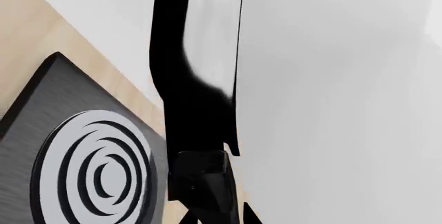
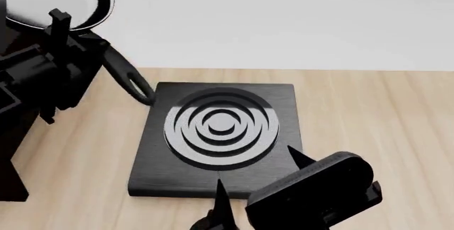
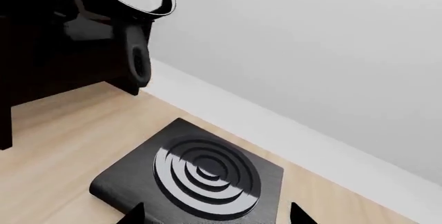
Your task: Put the frying pan on the cabinet shelf.
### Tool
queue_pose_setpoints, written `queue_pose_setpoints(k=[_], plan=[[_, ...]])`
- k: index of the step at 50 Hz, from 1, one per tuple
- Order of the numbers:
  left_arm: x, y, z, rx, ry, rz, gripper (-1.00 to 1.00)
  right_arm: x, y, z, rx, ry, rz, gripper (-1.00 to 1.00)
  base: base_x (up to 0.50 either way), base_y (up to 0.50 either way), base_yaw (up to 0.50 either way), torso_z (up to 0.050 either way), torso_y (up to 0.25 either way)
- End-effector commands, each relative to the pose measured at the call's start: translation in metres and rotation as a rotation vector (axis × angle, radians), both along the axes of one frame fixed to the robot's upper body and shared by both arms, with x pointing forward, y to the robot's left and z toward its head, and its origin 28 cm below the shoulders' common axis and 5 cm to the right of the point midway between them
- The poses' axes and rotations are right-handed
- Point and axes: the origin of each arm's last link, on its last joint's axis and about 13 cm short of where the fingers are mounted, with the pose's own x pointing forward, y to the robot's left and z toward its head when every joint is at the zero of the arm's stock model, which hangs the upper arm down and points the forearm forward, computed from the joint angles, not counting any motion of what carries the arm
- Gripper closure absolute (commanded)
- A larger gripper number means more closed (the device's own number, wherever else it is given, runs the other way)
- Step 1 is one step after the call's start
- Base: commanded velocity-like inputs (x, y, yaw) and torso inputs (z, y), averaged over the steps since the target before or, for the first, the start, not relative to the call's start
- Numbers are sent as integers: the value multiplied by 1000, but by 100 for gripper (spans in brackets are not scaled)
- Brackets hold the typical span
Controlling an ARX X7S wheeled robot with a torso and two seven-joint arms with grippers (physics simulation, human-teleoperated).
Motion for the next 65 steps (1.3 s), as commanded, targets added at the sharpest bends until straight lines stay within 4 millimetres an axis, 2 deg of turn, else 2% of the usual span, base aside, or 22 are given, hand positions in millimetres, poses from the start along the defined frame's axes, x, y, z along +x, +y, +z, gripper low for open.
queue_pose_setpoints(k=[1, 13, 17, 21, 23, 25, 27, 33, 49, 65], plan=[[11, 29, 26, -226, -53, 45, 100, 2, 3, -5, 8, 0, 10, -100, 0, 0, 0, 0, 10], [21, 54, 31, -345, -22, 90, 100, 8, 9, -12, 4, 23, 42, -100, 0, 0, 0, 1, 1], [19, 61, 33, -440, -17, 98, 100, 7, 10, -14, 6, 30, 44, -100, 0, 0, 0, 0, 3], [18, 69, 31, -470, -12, 139, 100, 6, 12, -15, 8, 36, 45, -100, 0, 1, 0, 0, 0], [14, 69, 29, -457, -27, 87, 100, 6, 12, -15, 7, 41, 46, -100, 0, 0, 0, 0, 5], [15, 72, 26, -454, -5, 129, 100, 7, 13, -16, 7, 44, 48, -100, 0, 0, -2, 5, 0], [14, 78, 27, -525, -4, 158, 100, 8, 14, -15, 11, 43, 50, -100, 0, 2, 0, 0, 0], [14, 84, 28, -538, -20, 190, 100, 9, 16, -19, 18, 46, 57, -100, 0, 1, 0, 0, 2], [13, 90, -3, -586, 57, 277, 100, 8, 17, -20, 24, 52, 57, -100, 0, 0, -1, 1, 1], [11, 93, -21, -585, 89, 300, 100, 10, 21, -30, 35, 69, 75, -100, 0, 1, 0, 0, 0]])
